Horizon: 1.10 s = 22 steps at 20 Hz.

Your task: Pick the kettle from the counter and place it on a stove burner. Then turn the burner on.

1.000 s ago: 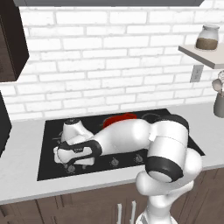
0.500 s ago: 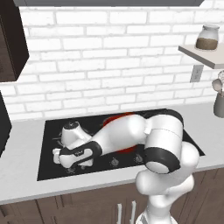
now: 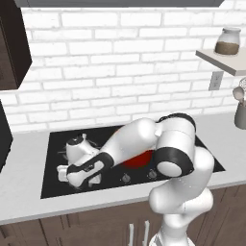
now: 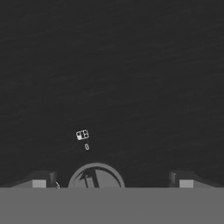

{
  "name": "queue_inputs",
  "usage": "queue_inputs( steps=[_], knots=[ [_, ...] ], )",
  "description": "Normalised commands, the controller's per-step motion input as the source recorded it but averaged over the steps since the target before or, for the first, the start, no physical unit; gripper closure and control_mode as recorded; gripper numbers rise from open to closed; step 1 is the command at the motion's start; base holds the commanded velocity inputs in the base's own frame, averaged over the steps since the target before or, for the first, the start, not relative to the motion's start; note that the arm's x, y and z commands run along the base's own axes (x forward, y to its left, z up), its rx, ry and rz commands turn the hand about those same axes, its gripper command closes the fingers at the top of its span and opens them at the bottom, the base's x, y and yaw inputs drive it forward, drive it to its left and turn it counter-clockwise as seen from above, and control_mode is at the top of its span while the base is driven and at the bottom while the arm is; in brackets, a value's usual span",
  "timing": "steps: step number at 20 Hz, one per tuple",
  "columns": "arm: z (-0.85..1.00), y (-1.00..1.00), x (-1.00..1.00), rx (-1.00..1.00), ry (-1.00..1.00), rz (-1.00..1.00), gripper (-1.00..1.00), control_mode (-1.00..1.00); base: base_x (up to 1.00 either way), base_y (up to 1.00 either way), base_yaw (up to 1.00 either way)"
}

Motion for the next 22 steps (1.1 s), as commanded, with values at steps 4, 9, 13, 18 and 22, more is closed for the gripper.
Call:
queue_inputs(
  steps=[4,9,13,18,22],
  knots=[
    [-0.23,0.02,0.00,0.00,0.00,0.00,-1.00,-1.00,0.00,0.00,0.00],
    [-0.23,0.01,0.00,0.00,0.00,0.00,1.00,-1.00,0.00,0.00,0.00],
    [-0.19,0.00,0.00,0.00,0.00,0.00,1.00,-1.00,0.00,0.00,0.00],
    [-0.11,0.00,0.00,0.00,-0.03,0.00,1.00,-1.00,0.00,0.00,0.00],
    [-0.07,-0.01,-0.05,0.00,-0.05,0.00,1.00,-1.00,0.00,0.00,0.00]
  ],
)
